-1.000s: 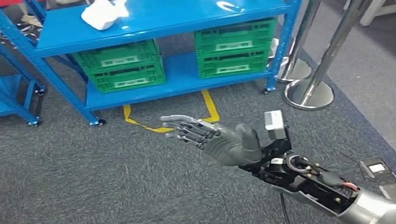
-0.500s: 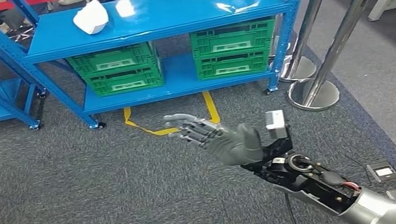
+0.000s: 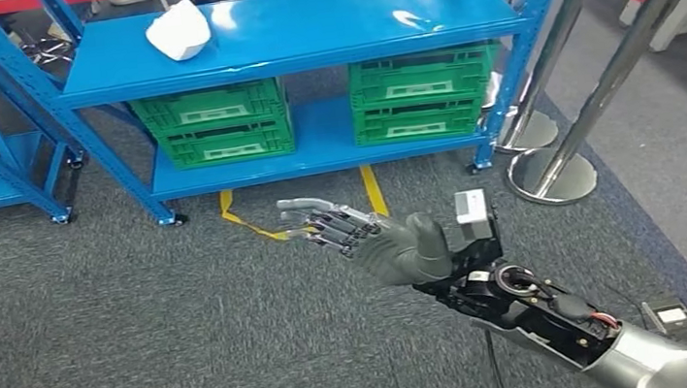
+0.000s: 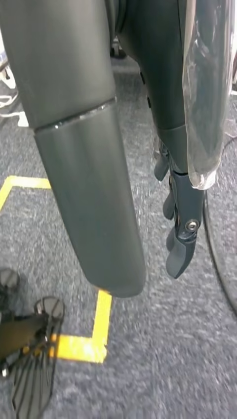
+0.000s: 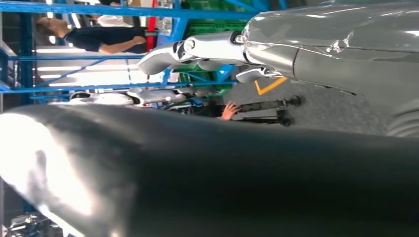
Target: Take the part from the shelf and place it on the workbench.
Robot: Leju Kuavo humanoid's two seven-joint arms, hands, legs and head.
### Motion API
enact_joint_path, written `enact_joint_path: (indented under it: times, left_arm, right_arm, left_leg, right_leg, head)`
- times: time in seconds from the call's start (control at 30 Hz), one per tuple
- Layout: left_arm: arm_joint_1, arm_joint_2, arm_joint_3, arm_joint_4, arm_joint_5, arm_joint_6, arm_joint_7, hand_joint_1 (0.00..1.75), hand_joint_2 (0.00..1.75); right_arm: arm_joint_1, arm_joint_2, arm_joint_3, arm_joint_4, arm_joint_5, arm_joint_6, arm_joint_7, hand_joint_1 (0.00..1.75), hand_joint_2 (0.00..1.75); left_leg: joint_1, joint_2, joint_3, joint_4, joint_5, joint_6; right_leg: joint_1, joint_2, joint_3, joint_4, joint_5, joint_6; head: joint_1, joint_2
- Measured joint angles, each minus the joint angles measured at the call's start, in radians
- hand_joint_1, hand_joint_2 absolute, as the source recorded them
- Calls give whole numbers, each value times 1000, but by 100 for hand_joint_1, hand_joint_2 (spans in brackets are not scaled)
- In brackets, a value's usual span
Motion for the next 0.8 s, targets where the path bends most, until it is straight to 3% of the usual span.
enact_joint_path:
  times: [0.07, 0.1, 0.13, 0.2, 0.23, 0.3, 0.4, 0.47, 0.57, 0.6, 0.63, 0.67, 0.73, 0.8]
  left_arm:
    - [-1, 0, 0, 0, 0, 0, 0, 0, 0]
    - [0, -1, 0, 0, 0, 0, 0, 0, 0]
    - [1, -1, 0, 0, 0, 0, 0, 0, 0]
    - [2, -4, 0, 0, 0, 0, 0, 0, 0]
    - [1, -5, 0, 0, 0, 0, 0, 0, 0]
    - [0, -5, 0, 0, 0, 1, 0, 0, 0]
    - [-1, -5, 0, 0, 0, 1, 0, 0, 0]
    - [-2, -5, 0, 0, 0, 1, 0, 0, 0]
    - [-3, -6, 0, 0, 0, 1, -1, 0, 0]
    - [-1, -6, 0, 0, 0, 1, -1, 0, 0]
    - [1, -6, 0, 0, 0, 1, -1, 0, 0]
    - [2, -6, 0, 0, 0, 1, -1, 0, 0]
    - [2, -5, -1, 0, 1, 1, -1, 0, 0]
    - [0, -3, 0, 0, 3, 2, -1, 0, 0]
  right_arm:
    - [3, 0, 0, 2, 0, 0, 0, 0, 0]
    - [6, 0, 0, 2, 0, 0, 0, 0, 0]
    - [7, 0, 0, 3, 0, 0, 0, 0, 0]
    - [8, 0, -1, 4, 0, 0, 0, 0, 0]
    - [8, 0, -1, 5, 0, 0, 0, 0, 0]
    - [6, 0, -1, 6, 0, -1, 0, 0, 0]
    - [4, 0, -2, 6, 0, -1, 0, 0, 0]
    - [1, 0, -4, 5, 0, 0, 0, 0, 0]
    - [0, 0, -5, 5, 0, 0, 0, 0, 0]
    - [2, 0, -5, 5, 0, 0, 0, 0, 0]
    - [3, 0, -5, 5, 0, 0, 0, 0, 0]
    - [3, 0, -5, 5, 0, 0, 0, 0, 0]
    - [3, 0, -6, 5, 0, 0, 0, 0, 0]
    - [1, 0, -6, 5, 0, 0, 0, 0, 0]
  left_leg:
    - [0, -3, 15, 0, -13, 4]
    - [0, -5, 24, 0, -20, 3]
    - [1, -8, 35, 0, -28, 2]
    - [2, -14, 61, 1, -46, -4]
    - [2, -17, 70, 3, -55, -10]
    - [0, -21, 73, 9, -67, -20]
    - [1, -19, 69, 15, -75, -34]
    - [2, -12, 43, 73, -103, -47]
    - [6, -6, -92, 283, -162, -57]
    - [7, -5, -130, 326, -160, -58]
    - [7, -5, -148, 328, -137, -57]
    - [7, -5, -143, 287, -95, -55]
    - [6, -4, -93, 146, -6, -47]
    - [1, -3, -53, 54, 20, -38]
  right_leg:
    - [-3, 1, -87, 143, -39, 6]
    - [-5, 1, -115, 175, -31, 10]
    - [-7, 1, -125, 167, -2, 13]
    - [-13, 1, -94, 50, 94, 16]
    - [-12, 3, -71, -12, 128, 15]
    - [-10, 6, -36, -88, 139, 6]
    - [-9, 9, -20, -105, 122, -14]
    - [-12, 8, -5, -113, 117, -26]
    - [-12, 3, 8, -116, 106, -35]
    - [-12, 3, 13, -116, 100, -37]
    - [-11, 3, 20, -116, 94, -37]
    - [-12, 4, 29, -117, 88, -36]
    - [-11, 5, 45, -118, 72, -31]
    - [-8, 6, 50, -121, 59, -22]
  head:
    - [7, 0]
    - [9, 0]
    - [11, 0]
    - [16, 0]
    - [18, 0]
    - [20, 0]
    - [12, 0]
    - [4, 0]
    - [-10, 0]
    - [-11, 0]
    - [-11, 0]
    - [-12, 0]
    - [-14, 0]
    - [-16, 0]
